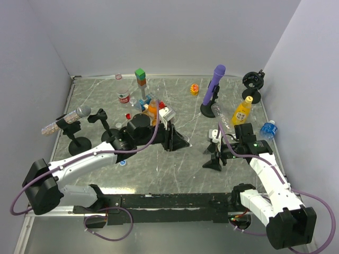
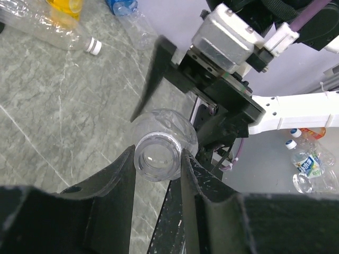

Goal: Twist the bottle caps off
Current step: Place the plastic bottle at the center of the board.

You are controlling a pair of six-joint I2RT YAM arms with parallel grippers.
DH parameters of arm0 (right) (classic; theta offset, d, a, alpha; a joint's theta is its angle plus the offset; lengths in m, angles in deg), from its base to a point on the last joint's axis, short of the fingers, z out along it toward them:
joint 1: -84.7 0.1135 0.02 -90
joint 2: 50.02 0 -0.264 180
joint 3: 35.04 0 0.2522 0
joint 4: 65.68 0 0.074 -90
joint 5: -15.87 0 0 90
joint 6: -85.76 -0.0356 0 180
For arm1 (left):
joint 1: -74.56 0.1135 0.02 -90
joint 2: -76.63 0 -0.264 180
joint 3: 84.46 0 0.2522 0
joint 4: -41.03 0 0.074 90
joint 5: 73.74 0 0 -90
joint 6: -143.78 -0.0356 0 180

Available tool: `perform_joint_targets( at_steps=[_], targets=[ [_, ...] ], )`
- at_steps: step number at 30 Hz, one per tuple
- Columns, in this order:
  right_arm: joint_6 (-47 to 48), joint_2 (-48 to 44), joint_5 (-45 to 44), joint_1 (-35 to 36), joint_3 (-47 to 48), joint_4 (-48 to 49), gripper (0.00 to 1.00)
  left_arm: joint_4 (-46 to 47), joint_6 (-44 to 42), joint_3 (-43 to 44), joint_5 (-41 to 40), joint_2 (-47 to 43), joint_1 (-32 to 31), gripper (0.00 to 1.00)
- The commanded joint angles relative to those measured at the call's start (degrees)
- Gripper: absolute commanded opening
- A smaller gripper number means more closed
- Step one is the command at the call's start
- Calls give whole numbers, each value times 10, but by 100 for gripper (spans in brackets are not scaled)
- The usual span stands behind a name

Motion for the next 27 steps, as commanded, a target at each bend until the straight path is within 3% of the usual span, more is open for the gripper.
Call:
perform_joint_targets(
  at_steps=[1, 6, 16, 27],
  targets=[
    [-18, -16, 30, 4, 21, 18, 100, -31, -12, 9, -13, -42, -2, 1],
    [-52, -15, 10, 4, 31, 31, 100, -104, -27, -3, -55, -94, -2, 1],
    [-62, -26, -14, -3, 33, 42, 100, -362, -35, 21, -214, -195, -2, 1],
    [-63, -21, -40, -2, 24, 56, 100, -504, -35, 94, -330, -233, -3, 1]
  ],
)
